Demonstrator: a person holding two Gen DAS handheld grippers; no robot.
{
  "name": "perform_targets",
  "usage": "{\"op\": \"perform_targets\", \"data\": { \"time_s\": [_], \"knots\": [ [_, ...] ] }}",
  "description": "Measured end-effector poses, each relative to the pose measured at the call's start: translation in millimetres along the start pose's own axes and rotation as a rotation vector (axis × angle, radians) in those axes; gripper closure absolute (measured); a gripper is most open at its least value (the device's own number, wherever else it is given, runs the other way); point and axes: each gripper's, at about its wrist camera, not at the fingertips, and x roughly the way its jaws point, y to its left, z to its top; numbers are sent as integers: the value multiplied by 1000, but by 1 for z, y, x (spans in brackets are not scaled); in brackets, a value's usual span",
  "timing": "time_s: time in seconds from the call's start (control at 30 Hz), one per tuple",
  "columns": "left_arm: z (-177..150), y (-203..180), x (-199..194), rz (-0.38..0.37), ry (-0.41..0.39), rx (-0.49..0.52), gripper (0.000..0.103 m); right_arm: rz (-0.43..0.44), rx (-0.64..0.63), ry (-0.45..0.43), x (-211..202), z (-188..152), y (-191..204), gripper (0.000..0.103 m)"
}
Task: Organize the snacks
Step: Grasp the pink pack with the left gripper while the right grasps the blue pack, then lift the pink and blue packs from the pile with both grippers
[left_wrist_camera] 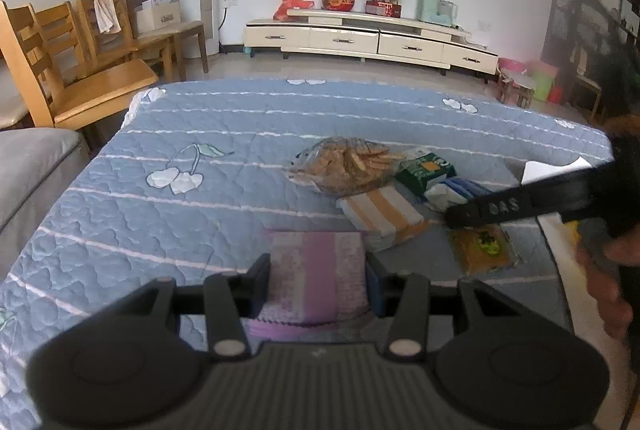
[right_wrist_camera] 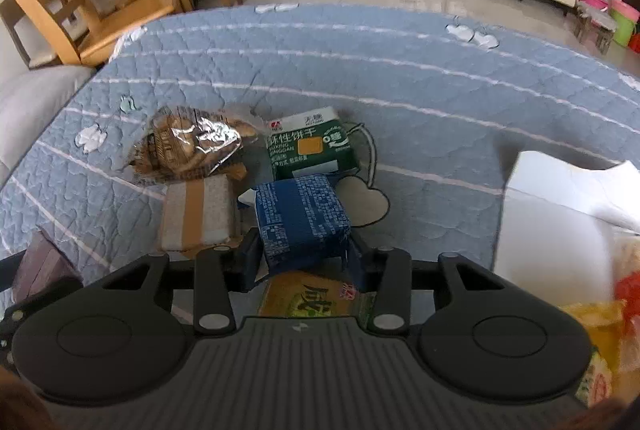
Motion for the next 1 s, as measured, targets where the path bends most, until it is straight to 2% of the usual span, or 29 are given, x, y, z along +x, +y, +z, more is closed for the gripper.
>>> {"op": "perform_targets", "data": {
  "time_s": [0.3,0.43,0.6,1.0],
  "knots": [
    [-2,-9,-36,12,-26,-10,57,-13,9,-97,-76,-38,-10,52],
    [-8,-11,-55,10,-29,-21,57,-52,-21,-135,-109,-64,0,52],
    [-19,-14,-81,10,-38,-29,57,-46,10,-168,-149,-92,-4,52],
    [-28,-19,-130,11,-85,-18,57,-66,69,-234,-206,-126,-22,52]
  ]
}}
